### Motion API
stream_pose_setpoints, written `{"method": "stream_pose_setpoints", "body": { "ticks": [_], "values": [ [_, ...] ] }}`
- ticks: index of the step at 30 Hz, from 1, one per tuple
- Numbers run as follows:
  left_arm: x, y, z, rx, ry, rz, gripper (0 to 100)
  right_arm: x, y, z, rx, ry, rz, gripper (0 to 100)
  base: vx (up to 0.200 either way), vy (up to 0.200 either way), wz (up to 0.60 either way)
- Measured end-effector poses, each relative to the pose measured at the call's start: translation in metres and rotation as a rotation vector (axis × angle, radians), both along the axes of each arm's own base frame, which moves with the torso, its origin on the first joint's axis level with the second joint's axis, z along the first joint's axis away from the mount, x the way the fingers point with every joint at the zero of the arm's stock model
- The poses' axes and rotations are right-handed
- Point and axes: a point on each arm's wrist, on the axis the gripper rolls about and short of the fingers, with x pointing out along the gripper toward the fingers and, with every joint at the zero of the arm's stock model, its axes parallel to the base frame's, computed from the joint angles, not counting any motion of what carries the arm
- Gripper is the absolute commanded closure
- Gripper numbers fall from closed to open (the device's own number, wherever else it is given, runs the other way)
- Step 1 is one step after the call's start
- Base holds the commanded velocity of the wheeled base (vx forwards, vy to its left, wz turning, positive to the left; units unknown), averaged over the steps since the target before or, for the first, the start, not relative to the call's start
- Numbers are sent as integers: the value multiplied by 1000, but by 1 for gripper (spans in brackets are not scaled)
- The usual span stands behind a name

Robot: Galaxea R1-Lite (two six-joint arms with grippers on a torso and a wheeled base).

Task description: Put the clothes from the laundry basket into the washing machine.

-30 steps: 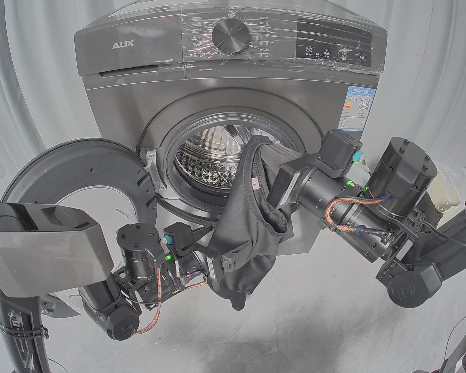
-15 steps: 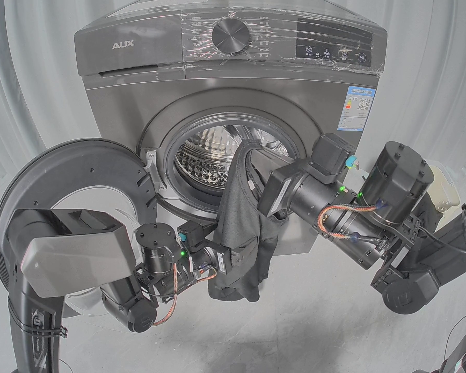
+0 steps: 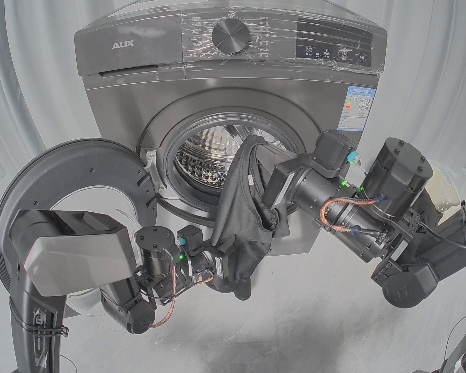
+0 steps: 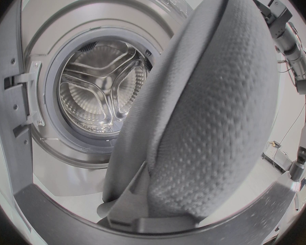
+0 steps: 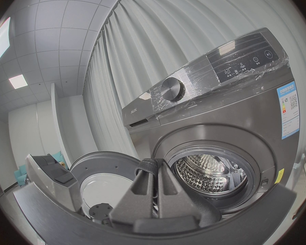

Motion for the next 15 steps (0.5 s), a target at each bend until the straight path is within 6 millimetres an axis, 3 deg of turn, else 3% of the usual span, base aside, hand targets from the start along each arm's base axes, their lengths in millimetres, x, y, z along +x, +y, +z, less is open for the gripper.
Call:
{"method": "stream_pose_setpoints", "body": {
  "ticks": [15],
  "values": [
    [-86,24,58,-4,4,-101,100,31,-13,-16,9,58,-61,100,0,0,0]
  ]
}}
